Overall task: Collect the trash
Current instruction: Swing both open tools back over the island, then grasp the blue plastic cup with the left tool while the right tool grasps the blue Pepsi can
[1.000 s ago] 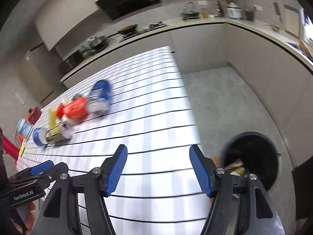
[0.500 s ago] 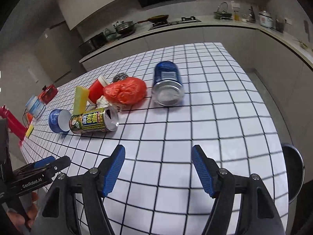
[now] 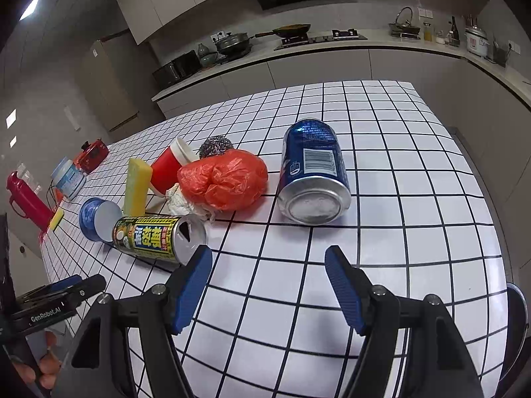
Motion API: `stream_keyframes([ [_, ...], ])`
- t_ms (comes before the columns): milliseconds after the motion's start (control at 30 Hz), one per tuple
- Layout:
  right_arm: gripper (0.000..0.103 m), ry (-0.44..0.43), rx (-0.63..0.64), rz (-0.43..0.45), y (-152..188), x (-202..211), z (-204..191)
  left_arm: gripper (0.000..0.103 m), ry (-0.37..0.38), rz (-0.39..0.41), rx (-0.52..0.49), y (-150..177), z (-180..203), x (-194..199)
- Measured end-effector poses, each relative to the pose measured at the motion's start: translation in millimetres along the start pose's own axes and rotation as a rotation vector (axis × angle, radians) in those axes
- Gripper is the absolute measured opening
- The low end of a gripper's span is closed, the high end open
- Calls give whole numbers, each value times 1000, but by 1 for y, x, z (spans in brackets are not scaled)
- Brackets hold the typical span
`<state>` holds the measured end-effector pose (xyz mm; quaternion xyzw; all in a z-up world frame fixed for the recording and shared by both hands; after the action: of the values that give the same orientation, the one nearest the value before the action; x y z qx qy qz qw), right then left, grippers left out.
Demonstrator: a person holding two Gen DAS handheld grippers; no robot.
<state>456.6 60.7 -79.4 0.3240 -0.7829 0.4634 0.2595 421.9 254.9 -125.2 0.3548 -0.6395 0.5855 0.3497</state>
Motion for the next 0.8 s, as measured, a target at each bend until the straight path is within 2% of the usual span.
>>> stream_keyframes([
  [167,72,17,-32,13,-7,-4,6,77,-90,27,18,-17,-38,-6],
  [233,72,30,-44,25,-9,-4,6,77,-103,28,7,-22,-46,-11],
  [467,73,89,-103,72,-17,-6,-1,77,-72,20,-20,-36,-70,-32],
  [800,74,136,-104,101,-15,-15,-26,77,-53,42,-99,-55,-85,-46],
])
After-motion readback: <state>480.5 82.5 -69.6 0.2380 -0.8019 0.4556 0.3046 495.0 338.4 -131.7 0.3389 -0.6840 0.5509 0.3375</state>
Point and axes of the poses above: each gripper's, at about its wrist camera, not at the fingertips, and x roughly against the way its jaws point, z to its right, y to its underside, the point moved 7 cm from there along -x, roughly the way its jaws point, and after that the axes turned 14 degrees about -x, right-handed, at the moved point
